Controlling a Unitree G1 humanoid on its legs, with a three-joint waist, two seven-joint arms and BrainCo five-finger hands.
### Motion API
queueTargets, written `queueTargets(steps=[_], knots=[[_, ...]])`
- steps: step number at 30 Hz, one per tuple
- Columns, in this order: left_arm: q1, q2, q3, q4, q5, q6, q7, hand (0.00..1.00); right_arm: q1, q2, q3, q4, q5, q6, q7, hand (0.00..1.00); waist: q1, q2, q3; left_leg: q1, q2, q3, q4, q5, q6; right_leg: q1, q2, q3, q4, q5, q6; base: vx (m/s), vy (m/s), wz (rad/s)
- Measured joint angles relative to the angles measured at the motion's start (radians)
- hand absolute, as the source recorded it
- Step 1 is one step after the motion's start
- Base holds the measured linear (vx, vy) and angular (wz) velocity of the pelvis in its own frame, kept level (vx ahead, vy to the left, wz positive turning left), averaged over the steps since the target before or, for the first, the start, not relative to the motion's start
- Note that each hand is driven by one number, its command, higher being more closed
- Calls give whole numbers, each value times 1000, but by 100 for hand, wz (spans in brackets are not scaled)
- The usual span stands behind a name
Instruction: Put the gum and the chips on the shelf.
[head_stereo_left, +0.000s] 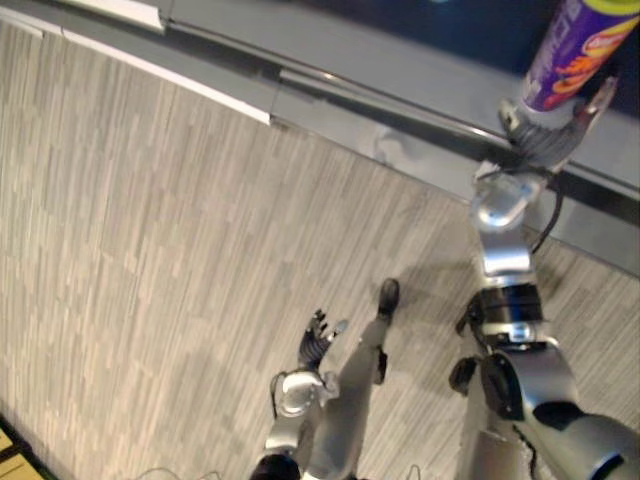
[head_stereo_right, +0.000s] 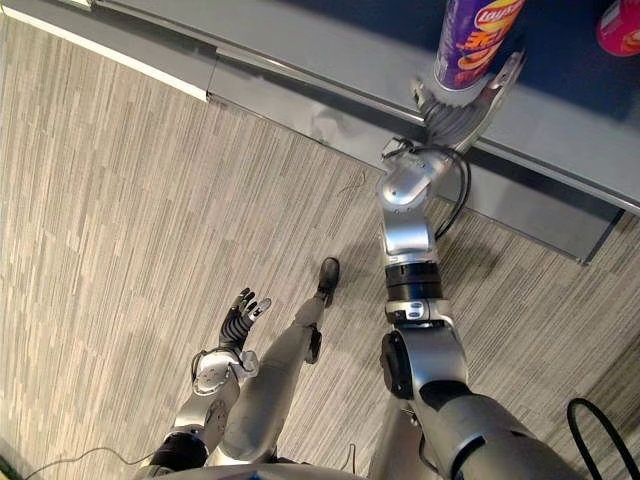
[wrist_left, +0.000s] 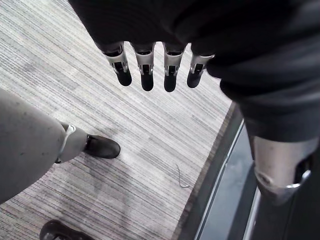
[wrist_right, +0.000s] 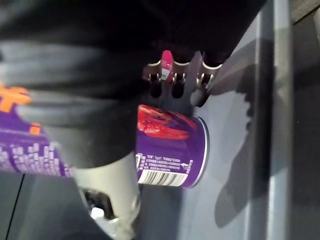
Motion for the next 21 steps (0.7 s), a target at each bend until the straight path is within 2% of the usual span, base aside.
queueTargets(steps=[3, 6, 9, 11, 14, 17, 21], knots=[[0, 0, 0, 11, 0, 2, 0, 0, 30, 5, -2, 36, 33, -13, -4, 0, -8, -2, -1, 32, 4, -13, 2, -2, 2, 46, 3, -16, -12, 0, 0, 58, -16, 8], [3, 0, 0, 33, 1, 8, 1, 0, 77, 33, -8, 85, 75, -35, -4, 0, -29, -12, -7, 77, 7, -15, 6, -9, 8, 101, 7, -22, -25, 0, 0, 73, -15, 1], [5, 0, 1, 65, 2, 9, 0, 0, 156, 77, -35, 135, 139, -44, 1, 0, -54, -33, -24, 131, 8, -13, 8, -21, 9, 159, 10, -21, -34, -4, 6, 64, -4, -5], [4, 0, 1, 107, 3, 11, -1, 0, 261, 96, -43, 168, 178, -62, 16, 0, -67, -57, -46, 180, 12, -11, 12, -34, 11, 211, 16, -21, -45, -10, 11, 56, -6, -5], [6, 0, 9, 165, 12, 29, -2, 0, 384, 127, -47, 205, 232, -61, 39, 0, -89, -75, -63, 234, 14, -7, 27, -58, 14, 270, 17, -19, -44, -25, 20, 57, 0, -6], [13, -2, 40, 254, 17, 35, -1, 0, 574, 169, -44, 218, 237, -61, 72, 0, -117, -93, -94, 300, 17, 9, 44, -90, 22, 338, 20, -8, -47, -41, 29, 83, 21, -13], [22, 12, 109, 384, 29, 46, 8, 0, 789, 156, -38, 255, 232, -63, 154, 0, -169, -128, -167, 411, 26, 42, 43, -123, 22, 453, 38, 18, -90, -42, 39, 90, 27, -23]])
